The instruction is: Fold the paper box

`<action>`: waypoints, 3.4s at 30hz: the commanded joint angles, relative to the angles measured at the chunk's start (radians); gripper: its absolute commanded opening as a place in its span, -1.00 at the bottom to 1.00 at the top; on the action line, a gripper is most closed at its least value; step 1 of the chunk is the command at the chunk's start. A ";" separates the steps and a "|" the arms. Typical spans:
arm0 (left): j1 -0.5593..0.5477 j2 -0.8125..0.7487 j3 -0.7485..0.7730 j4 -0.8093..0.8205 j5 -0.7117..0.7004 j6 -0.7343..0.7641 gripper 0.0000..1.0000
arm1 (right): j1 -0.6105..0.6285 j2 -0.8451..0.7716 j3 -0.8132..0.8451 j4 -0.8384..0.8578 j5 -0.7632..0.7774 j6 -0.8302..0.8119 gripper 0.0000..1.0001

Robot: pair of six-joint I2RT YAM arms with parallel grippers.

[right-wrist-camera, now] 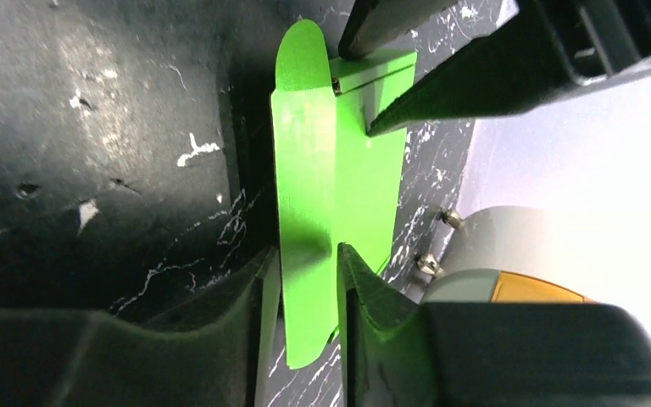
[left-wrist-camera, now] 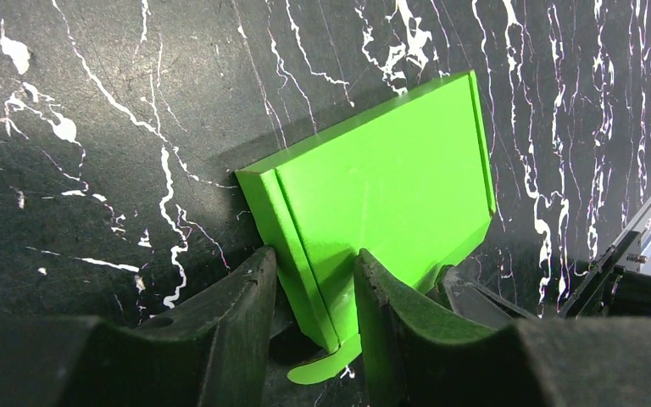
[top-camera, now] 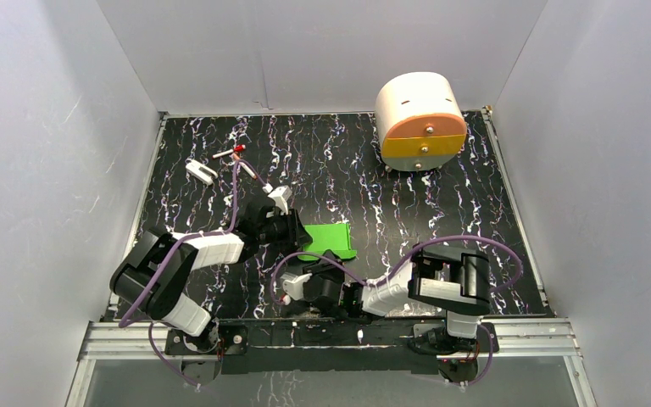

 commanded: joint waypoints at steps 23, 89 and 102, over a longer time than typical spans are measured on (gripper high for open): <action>0.000 -0.166 0.080 -0.209 0.011 -0.042 -0.09 | -0.015 -0.376 0.086 -0.297 -0.184 0.191 -1.00; 0.006 -0.327 0.359 -0.787 0.071 0.591 0.15 | -0.461 -0.528 0.399 -0.986 -0.724 0.810 -0.04; -0.048 -0.231 0.420 -0.828 0.041 0.619 0.09 | -0.462 -0.545 0.322 -1.013 -0.646 0.905 -0.05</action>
